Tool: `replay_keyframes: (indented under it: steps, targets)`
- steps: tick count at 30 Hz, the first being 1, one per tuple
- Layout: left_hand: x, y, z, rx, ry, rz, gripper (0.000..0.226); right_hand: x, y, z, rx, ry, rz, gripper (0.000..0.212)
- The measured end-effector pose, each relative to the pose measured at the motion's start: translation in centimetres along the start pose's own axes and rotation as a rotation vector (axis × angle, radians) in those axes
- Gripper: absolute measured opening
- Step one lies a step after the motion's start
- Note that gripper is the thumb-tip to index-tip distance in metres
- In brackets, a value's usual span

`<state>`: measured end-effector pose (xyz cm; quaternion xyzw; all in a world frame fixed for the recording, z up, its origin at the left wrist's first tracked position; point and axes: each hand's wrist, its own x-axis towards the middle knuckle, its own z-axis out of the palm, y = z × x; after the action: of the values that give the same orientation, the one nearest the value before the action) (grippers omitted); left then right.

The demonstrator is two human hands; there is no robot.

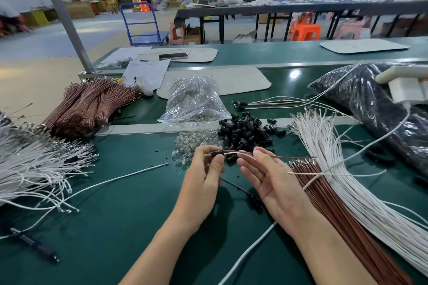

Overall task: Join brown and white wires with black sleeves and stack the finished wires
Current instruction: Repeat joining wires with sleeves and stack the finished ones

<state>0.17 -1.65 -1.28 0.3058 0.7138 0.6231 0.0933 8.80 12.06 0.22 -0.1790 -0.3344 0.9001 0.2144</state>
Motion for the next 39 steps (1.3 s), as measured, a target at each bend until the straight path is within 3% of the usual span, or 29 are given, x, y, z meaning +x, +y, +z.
replay_keyframes:
  steps: [7,13,19,23,29,31,35,39]
  targets:
    - [0.3,0.5,-0.2,-0.101,0.112,-0.090,0.011,-0.3,-0.3,0.4,-0.011,0.002,0.014,0.029]
    - [0.4,0.7,-0.5,-0.115,0.221,-0.120,0.048,-0.5,-0.8,0.4,0.012,0.003,-0.049,0.024]
    - [0.6,1.1,-0.8,-0.225,0.267,-0.191,0.061,-0.8,-1.5,0.3,-0.007,0.029,-0.146,0.016]
    - [0.8,1.6,-1.2,-0.371,0.267,-0.268,0.058,-1.0,-1.8,0.6,-0.030,0.026,-0.172,0.015]
    - [1.9,2.8,-1.9,-0.509,0.235,-0.306,0.032,-0.7,-3.8,1.2,0.031,-0.032,-0.192,0.011]
    - [3.0,3.4,-2.2,-0.445,0.171,-0.271,0.022,-0.3,-6.0,1.2,-0.045,-0.063,-0.242,0.011]
    - [7.2,5.4,-2.2,-0.047,0.005,-0.083,0.015,2.4,-12.2,1.7,-0.232,-0.067,-0.270,0.020]
    - [13.2,6.6,0.0,0.267,0.019,0.120,0.011,7.1,-17.5,2.7,-0.444,-0.052,-0.323,0.019]
